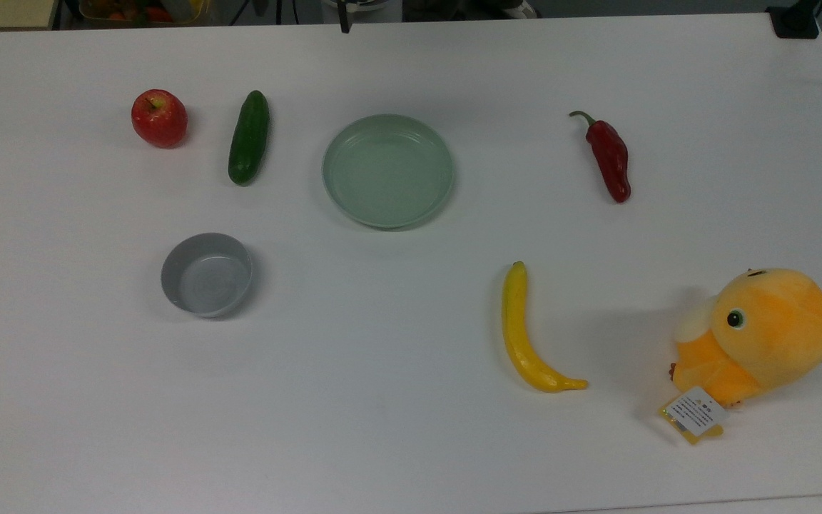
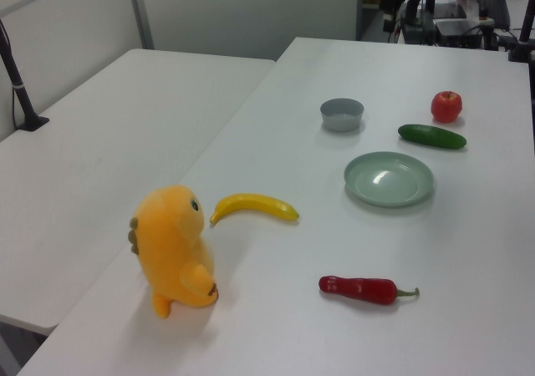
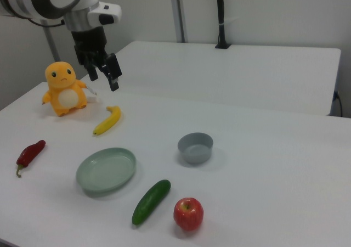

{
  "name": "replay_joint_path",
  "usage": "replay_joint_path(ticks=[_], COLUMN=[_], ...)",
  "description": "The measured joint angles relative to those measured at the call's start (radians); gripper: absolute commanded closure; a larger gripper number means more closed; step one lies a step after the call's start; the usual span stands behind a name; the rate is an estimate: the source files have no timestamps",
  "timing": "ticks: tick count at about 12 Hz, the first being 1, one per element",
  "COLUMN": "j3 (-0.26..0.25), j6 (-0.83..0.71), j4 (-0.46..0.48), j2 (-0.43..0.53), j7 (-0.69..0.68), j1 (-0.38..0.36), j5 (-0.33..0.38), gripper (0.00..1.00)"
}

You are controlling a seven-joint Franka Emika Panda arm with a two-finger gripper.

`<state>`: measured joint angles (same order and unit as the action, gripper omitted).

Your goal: Put the red apple in the bowl

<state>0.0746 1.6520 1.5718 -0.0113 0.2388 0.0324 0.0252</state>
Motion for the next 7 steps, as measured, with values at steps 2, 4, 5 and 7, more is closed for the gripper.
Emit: replay_joint_path(ticks=[2, 4, 5, 7], j3=[0.018, 0.036, 0.042, 0.057], j6=[0.044, 0.138, 0.195, 0.238], j4=[0.036, 0.095, 0.127, 0.15], j2=[0.0, -0.004, -0.012, -0.051], j7=[0.0, 0.0, 0.002, 0.002], j1=[-0.001, -0.018, -0.031, -0.039], j5=[0.0, 0.0, 0.0, 0.0], gripper=[0.0, 0.0, 0.0, 0.0])
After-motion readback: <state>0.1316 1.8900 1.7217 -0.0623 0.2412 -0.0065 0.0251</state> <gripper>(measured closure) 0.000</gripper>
